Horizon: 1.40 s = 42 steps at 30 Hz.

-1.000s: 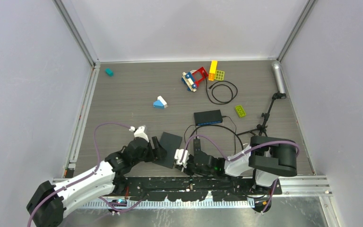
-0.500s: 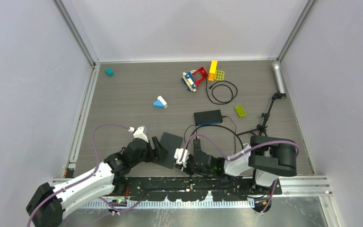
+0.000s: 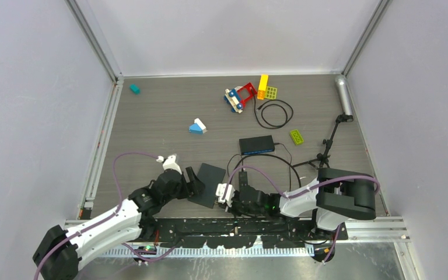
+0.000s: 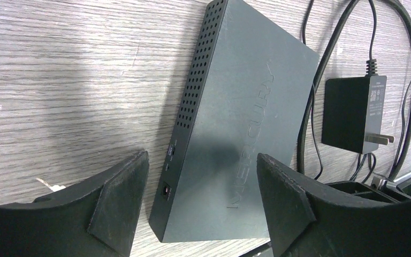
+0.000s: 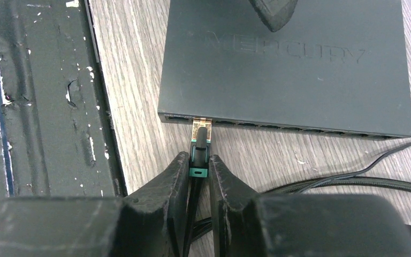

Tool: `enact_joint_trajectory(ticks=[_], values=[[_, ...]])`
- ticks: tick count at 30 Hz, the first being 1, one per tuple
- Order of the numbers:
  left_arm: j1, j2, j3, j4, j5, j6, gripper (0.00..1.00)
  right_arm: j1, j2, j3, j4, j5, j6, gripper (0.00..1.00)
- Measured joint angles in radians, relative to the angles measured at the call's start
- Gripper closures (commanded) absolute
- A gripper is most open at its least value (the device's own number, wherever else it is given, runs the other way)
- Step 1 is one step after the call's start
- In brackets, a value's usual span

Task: Insert the plug into the switch port
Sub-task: Insert the connector into the switch port.

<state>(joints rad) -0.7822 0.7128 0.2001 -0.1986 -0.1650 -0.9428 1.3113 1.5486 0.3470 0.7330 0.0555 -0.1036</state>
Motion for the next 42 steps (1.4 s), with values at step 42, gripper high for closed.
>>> enact_joint_trajectory(ticks=[42], values=[[-0.090, 0.080, -0.083, 0.224, -0.220, -0.046, 0.50, -0.007, 0.053, 0.162, -0.188, 0.061, -0.026, 1.00]])
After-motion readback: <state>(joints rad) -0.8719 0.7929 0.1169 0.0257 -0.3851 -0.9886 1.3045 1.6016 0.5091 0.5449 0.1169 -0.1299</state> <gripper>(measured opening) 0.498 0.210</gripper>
